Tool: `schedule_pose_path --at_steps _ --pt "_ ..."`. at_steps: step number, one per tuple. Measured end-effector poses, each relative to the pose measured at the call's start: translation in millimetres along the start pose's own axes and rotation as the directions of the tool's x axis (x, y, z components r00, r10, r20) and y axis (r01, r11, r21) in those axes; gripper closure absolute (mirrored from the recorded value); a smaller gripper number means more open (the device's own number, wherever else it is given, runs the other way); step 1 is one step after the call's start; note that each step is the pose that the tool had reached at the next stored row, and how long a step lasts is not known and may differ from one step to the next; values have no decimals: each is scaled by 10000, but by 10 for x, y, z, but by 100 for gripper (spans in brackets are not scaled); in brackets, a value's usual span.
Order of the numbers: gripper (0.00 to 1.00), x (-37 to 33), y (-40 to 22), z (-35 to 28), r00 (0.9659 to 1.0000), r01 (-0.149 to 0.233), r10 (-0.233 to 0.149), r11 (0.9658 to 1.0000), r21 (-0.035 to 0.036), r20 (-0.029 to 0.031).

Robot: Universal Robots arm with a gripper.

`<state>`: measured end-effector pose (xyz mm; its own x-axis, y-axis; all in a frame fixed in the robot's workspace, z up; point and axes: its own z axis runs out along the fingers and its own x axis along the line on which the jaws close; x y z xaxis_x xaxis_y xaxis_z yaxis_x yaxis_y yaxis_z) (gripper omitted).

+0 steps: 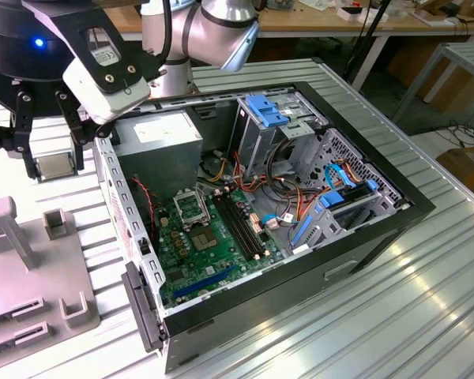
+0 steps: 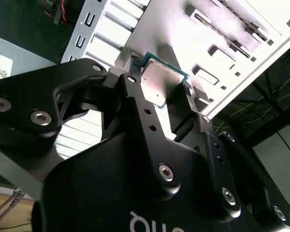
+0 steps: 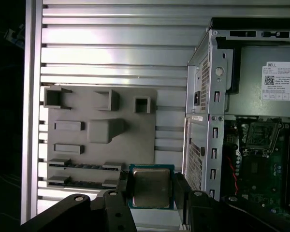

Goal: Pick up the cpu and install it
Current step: 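Pick up the cpu and move it towards the insertion slot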

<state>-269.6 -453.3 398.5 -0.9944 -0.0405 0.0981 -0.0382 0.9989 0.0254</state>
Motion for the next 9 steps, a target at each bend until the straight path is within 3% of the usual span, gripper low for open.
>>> schedule_pose_path --at_steps 9 --pt "53 -119 -4 -9 10000 -1 1 10000 1 -1"
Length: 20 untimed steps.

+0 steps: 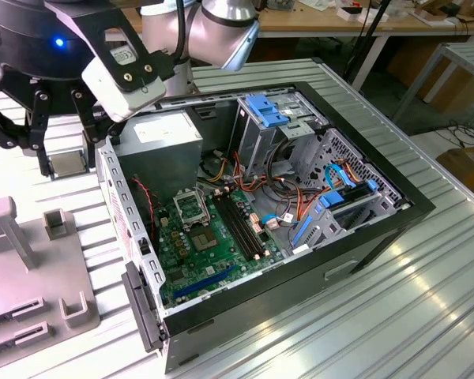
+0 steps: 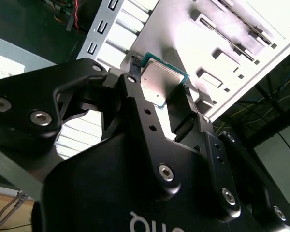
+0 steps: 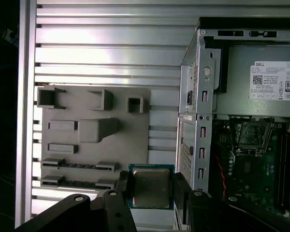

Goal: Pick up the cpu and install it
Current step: 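Pick up the cpu and move it towards the insertion slot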

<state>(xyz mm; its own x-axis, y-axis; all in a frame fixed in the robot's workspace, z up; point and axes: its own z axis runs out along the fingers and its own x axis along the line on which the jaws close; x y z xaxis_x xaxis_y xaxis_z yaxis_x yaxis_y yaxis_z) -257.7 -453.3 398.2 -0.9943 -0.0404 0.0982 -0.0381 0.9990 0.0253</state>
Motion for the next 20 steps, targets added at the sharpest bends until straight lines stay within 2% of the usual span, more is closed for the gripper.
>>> schedule_pose_path --at_steps 20 --pt "53 -236 -9 -18 10000 1 -1 10000 0 1"
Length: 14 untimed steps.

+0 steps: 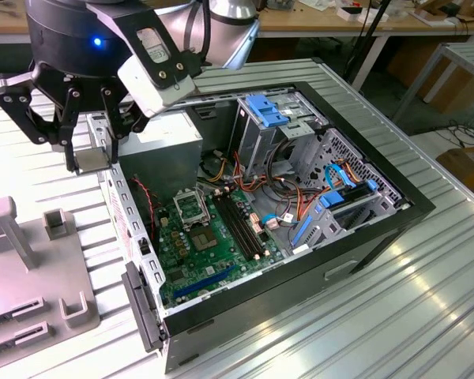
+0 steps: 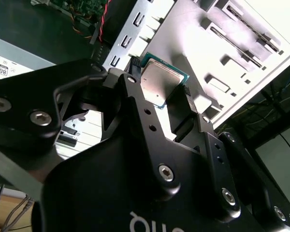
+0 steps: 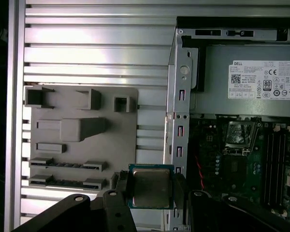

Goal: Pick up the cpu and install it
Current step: 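Pick up the cpu and move it towards the insertion slot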

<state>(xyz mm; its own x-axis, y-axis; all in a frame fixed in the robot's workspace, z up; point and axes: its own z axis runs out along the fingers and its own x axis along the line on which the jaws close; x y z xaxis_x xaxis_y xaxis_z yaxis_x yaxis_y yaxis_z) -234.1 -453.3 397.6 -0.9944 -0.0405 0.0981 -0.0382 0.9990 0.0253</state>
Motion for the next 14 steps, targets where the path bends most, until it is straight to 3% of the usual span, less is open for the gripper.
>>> schedule_pose_path --at_steps 8,11,14 --pt "53 -67 -3 6 10000 0 0 10000 0 16" --pt "53 -70 -3 13 10000 2 -2 10000 4 94" --pt "53 -71 -3 21 9998 4 -4 10000 9 215"
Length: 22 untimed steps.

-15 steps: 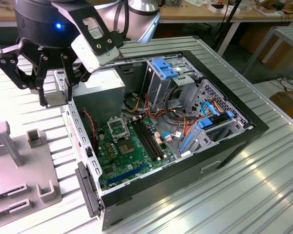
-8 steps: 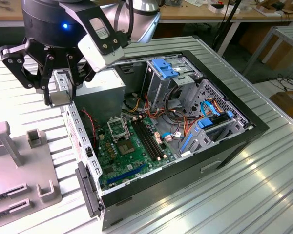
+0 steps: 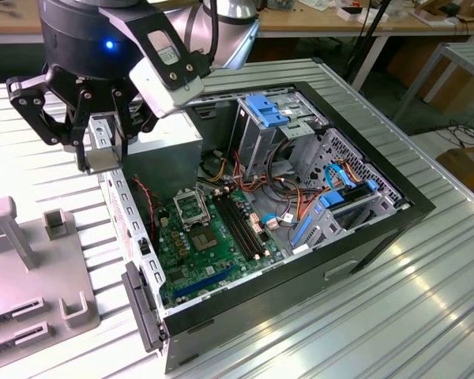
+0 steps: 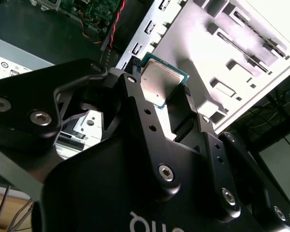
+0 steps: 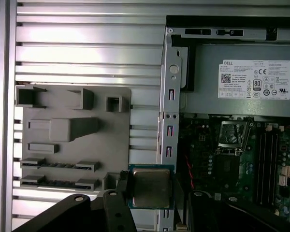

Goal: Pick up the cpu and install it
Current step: 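Pick up the cpu and move it towards the insertion slot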

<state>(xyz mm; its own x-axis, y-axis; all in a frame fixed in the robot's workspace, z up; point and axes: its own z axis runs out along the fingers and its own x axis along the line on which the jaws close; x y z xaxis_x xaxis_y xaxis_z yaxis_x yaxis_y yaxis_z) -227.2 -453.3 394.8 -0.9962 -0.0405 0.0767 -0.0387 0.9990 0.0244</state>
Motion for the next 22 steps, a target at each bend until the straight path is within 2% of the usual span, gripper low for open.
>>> schedule_pose_path --at_steps 1,3,6,8,17,22 --pt "53 -2 0 2 10000 2 -2 10000 1 29" --pt "53 -15 -1 2 10000 2 -2 10000 3 48" --pt "53 -70 -3 -1 10000 2 -2 10000 3 51" --pt "53 -131 -5 -4 10000 0 0 10000 2 51" --pt "53 -284 -11 -14 10000 2 -2 10000 3 51" --pt "53 -403 -16 -21 10000 1 -1 10000 2 51"
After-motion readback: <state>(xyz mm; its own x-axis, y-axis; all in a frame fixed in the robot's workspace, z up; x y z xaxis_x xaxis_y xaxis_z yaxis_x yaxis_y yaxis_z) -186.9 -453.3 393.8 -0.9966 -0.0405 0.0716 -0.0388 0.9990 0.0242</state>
